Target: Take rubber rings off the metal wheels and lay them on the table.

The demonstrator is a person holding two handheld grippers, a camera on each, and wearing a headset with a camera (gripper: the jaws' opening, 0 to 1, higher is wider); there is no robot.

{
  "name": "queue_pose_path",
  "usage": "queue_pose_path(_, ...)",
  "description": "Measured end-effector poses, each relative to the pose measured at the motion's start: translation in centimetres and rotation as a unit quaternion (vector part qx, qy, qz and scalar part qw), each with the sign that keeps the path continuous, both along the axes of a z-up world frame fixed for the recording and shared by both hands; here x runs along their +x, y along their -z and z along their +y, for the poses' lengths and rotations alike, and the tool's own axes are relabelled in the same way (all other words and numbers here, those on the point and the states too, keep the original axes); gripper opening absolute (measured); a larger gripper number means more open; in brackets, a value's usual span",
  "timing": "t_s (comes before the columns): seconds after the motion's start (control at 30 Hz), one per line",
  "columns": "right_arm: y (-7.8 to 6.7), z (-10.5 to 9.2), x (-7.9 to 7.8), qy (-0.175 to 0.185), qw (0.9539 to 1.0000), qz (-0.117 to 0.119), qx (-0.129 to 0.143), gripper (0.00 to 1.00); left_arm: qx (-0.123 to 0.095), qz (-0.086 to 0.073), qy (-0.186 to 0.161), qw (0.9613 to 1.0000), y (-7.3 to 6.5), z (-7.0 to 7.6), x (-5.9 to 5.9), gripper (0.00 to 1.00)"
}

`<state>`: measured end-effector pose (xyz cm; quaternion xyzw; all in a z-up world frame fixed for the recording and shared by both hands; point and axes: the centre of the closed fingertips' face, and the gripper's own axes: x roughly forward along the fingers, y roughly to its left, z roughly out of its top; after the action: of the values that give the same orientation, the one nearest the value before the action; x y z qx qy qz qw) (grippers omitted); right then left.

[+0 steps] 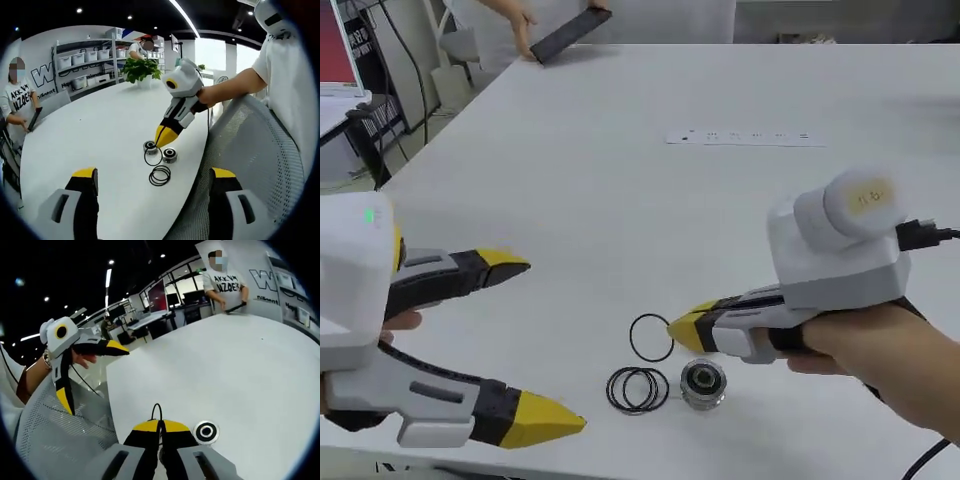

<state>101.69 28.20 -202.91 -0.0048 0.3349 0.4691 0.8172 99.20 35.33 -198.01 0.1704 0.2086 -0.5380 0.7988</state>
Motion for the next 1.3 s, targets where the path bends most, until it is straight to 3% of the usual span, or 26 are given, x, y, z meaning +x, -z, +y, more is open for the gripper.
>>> queue_pose_path(0.37,2.1,1.2,-2.0,-0.052,0.998,0.015,-0.032,0.0,0.008,0.022,-0.014,0.9996,1.6,0.9,-0.9,0.92)
queue_pose_path(0.73,3.9,0.6,-1.3,-0.04,0.9972,0.017,-0.06,0.0,0.012,0.036,-0.019,0.9991,2.5,1.0,-1.5,0.91)
queue_pose_path(0.87,4.6,0.3,-1.1,-0.037,0.9961,0.004,-0.08,0.0,0.007,0.039,-0.023,0.9989,2.6,1.0,-1.4,0.9)
queue_pose_path(0.9,4.4,0.6,-1.1,-0.041,0.9966,0.001,-0.071,0.0,0.008,0.039,-0.024,0.9989,2.6,1.0,-1.4,0.9)
queue_pose_path(1.13,4.6,0.9,-1.0,-0.053,0.9941,-0.022,-0.093,0.01,0.007,0.039,-0.022,0.999,2.6,1.0,-1.5,0.89)
queue_pose_path(1.3,4.7,0.9,-1.1,-0.069,0.9901,-0.044,-0.114,0.03,0.006,0.039,-0.022,0.999,2.5,1.0,-1.5,0.89)
